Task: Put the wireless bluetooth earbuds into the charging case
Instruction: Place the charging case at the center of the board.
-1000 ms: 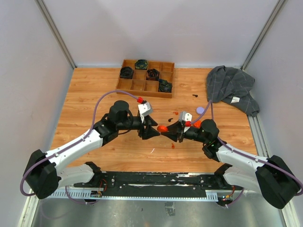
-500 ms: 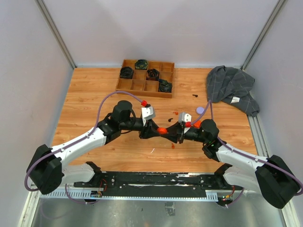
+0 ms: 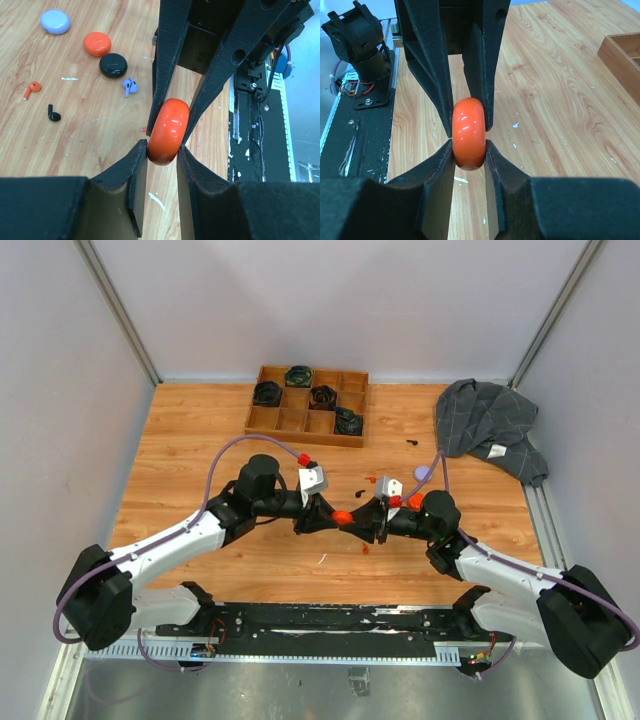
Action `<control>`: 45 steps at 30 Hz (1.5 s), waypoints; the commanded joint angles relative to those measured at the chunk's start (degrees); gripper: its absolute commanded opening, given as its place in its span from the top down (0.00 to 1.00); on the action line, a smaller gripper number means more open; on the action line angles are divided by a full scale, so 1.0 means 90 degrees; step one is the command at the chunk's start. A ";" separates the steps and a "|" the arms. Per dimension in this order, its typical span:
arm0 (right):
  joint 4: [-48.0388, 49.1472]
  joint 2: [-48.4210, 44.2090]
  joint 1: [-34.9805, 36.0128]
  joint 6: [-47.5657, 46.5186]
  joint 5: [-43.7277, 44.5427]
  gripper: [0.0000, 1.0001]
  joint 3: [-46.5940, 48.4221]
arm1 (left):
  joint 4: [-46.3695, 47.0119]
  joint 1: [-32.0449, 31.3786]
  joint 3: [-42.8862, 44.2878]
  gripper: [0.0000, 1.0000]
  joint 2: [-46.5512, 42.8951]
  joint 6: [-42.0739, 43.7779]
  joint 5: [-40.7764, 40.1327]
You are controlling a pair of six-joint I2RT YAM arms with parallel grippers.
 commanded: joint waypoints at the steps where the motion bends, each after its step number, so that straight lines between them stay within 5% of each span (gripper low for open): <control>1: 0.0191 -0.0023 -0.0043 -0.0061 0.0141 0.68 0.0205 | 0.0275 -0.0009 -0.0197 0.87 -0.0073 -0.0285 -0.0488; 5: 0.0071 -0.0114 -0.0041 -0.0165 0.0449 0.51 0.0150 | 0.0453 0.0023 -0.0368 0.89 -0.0124 -0.0697 -0.1082; 19: -0.0875 -0.0450 -0.0033 -0.0419 0.2488 0.17 0.0188 | 0.1233 0.1138 -0.1038 0.88 0.0068 -0.3044 -0.2477; 38: -0.1196 -0.0514 -0.0033 -0.0365 0.3957 0.03 0.0156 | 0.2054 0.2661 -0.0602 0.83 0.2317 -0.4982 -0.2673; 45: -0.1503 -0.0464 -0.0040 -0.0438 0.4151 0.03 0.0295 | 0.2222 0.2922 -0.0398 0.67 0.3063 -0.5224 -0.2706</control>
